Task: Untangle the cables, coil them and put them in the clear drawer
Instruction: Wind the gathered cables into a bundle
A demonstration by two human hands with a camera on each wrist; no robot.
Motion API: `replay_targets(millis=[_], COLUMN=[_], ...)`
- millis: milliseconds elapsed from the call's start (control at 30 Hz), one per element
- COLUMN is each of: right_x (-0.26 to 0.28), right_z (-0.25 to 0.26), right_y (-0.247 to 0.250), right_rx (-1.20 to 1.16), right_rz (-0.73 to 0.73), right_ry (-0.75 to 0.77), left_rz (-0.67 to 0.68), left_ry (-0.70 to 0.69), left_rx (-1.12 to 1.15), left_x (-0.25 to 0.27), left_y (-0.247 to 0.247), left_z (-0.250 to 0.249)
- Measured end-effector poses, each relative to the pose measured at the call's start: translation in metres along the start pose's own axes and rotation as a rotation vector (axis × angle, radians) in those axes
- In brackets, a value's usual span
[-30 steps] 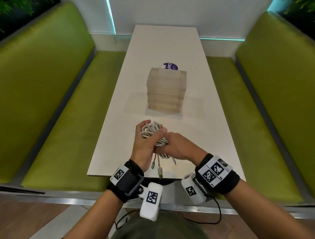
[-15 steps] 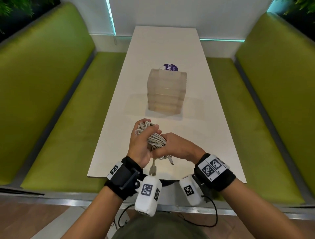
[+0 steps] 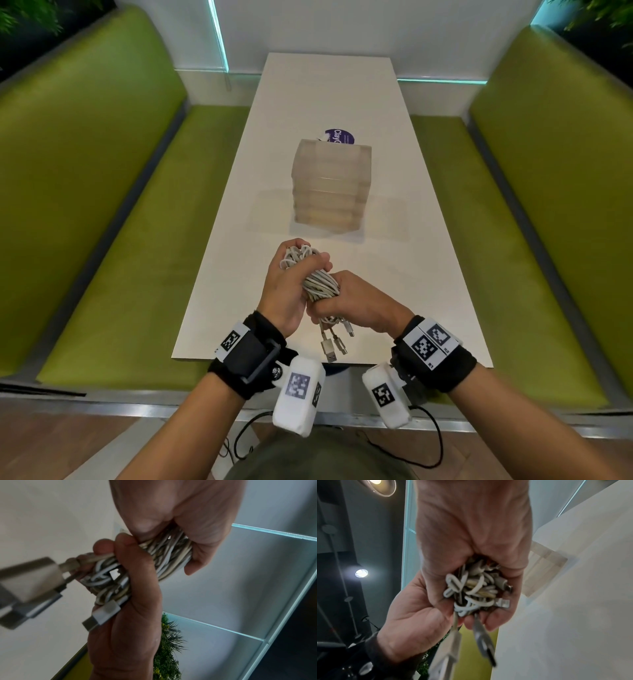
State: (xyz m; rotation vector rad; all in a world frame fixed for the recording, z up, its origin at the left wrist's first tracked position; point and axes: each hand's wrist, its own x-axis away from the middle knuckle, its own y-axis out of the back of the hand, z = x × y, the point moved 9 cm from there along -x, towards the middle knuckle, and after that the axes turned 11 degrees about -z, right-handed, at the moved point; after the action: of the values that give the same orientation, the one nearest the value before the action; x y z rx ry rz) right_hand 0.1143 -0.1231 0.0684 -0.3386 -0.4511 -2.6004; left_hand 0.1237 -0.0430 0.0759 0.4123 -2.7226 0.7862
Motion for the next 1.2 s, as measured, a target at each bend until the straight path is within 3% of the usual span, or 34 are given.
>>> replay_targets(millis=[233, 400, 467, 533, 700, 867, 967, 1200], right_x=[-0.005, -0.007, -0.008, -0.009, -0.012, -0.011, -0.006, -0.011], right_z=[0.000, 0.014, 0.018, 0.018, 0.005, -0.005, -0.006, -0.009], right_y=[0.012, 0.038, 0.044, 0.048, 0.056, 0.050, 0.038, 0.029], right_rx=[-0.106, -0.208, -0.176, -0.158, -0.019, 0.111, 0.034, -0.265], right_rz=[-0.089, -0.252, -0.267, -0.265, -0.237, -0.093, 0.022, -0.157], right_ry=[0.041, 0.137, 0.154, 0.144, 0.036, -0.064, -0.085, -0.049], left_rz=[0.086, 0.217, 0.269, 0.233, 0.134, 0.120, 0.100, -0.067], left_ry=[-0.036, 0.125, 0.198, 0.195, 0.009, -0.140, -0.146, -0.136], left_rx=[-0.123, -0.469, -0.492, -0.448, -0.516, -0.612, -0.558, -0.342], left_x=[-0.002, 0.008, 0.015, 0.014, 0.000, -0.003, -0.004, -0.004], left_y=[-0.001, 0.013, 0.015, 0.019, 0.029, 0.024, 0.025, 0.034], left_z=[-0.001, 0.033, 0.043, 0.040, 0.014, -0.001, -0.003, -0.001])
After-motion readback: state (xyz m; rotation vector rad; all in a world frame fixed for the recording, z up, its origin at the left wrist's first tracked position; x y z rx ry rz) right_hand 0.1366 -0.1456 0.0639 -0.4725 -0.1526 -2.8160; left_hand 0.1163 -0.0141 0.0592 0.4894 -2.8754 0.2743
